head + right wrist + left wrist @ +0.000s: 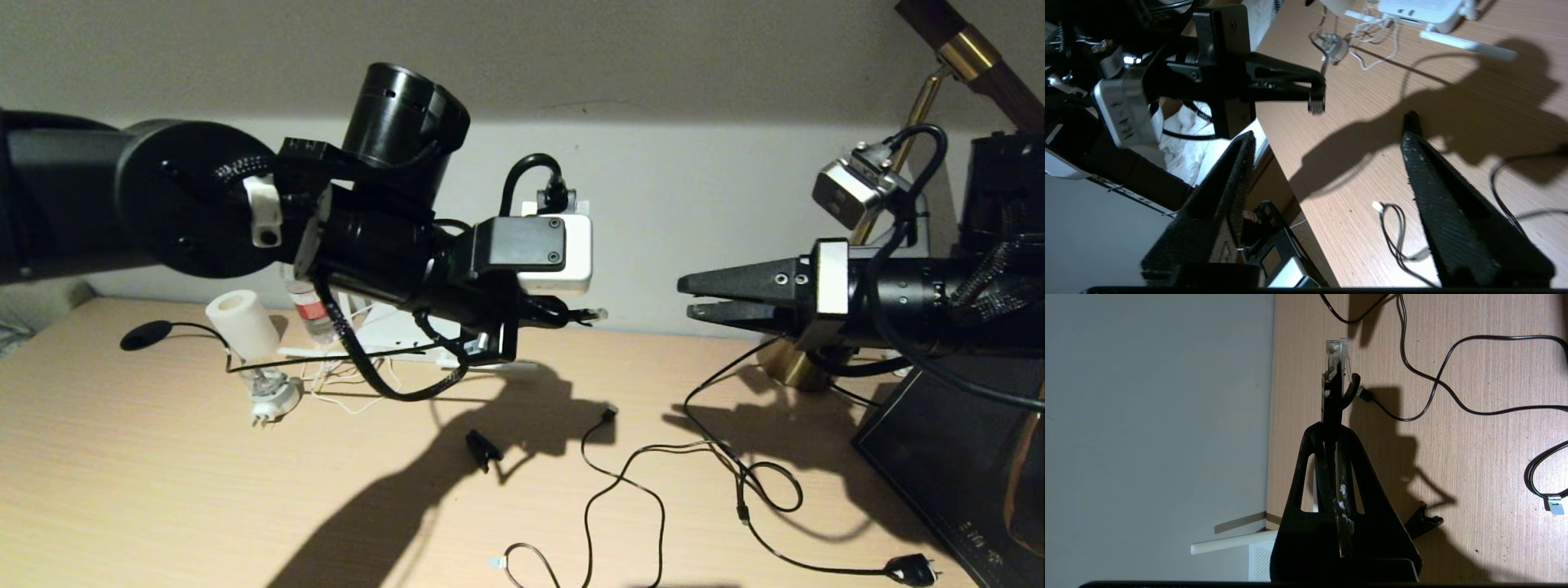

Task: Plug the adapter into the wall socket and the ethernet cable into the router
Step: Hand it to the other hand

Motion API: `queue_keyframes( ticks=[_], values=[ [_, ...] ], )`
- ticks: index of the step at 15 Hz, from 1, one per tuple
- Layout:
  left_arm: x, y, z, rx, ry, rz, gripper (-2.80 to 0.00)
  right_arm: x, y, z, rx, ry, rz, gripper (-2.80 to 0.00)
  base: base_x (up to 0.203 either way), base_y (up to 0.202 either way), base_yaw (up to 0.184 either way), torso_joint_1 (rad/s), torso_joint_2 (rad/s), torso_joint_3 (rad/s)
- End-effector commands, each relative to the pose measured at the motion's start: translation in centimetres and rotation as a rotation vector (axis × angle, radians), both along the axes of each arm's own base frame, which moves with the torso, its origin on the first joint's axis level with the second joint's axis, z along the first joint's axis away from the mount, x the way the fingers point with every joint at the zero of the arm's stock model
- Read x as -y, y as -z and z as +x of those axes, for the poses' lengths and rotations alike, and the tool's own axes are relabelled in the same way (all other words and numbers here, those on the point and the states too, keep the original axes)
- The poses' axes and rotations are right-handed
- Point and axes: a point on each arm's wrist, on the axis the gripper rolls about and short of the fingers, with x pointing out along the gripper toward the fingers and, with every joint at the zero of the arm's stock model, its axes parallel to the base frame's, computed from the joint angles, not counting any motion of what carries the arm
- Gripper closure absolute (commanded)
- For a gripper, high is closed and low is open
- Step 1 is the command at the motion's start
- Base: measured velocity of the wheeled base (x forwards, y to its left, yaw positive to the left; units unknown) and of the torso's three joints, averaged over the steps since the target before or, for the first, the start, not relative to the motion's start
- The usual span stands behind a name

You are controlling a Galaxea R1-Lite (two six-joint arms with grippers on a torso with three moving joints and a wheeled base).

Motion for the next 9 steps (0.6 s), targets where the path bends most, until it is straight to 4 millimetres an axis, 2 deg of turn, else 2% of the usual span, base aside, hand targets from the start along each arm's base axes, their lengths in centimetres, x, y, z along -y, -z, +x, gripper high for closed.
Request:
queue_keyframes(
  ticks=[1, 3, 9],
  values=[
    [-0.3, -0.7, -0.8, 0.016, 0.011, -0.006, 0.0, -2.2, 0.8, 1.1, -0.009, -0.047, -0.002, -2.8, 0.0, 0.0, 0.0, 0.0, 0.0, 0.0],
    [-0.7, -1.0, -1.3, 0.021, 0.012, -0.012, 0.0, -3.6, 1.2, 1.4, 0.009, -0.022, -0.021, -2.8, 0.0, 0.0, 0.0, 0.0, 0.0, 0.0],
    [-0.9, -0.9, -1.6, 0.018, 0.014, -0.006, 0.0, -4.8, 1.0, 2.5, 0.02, -0.03, -0.017, -2.8, 0.0, 0.0, 0.0, 0.0, 0.0, 0.0]
  ],
)
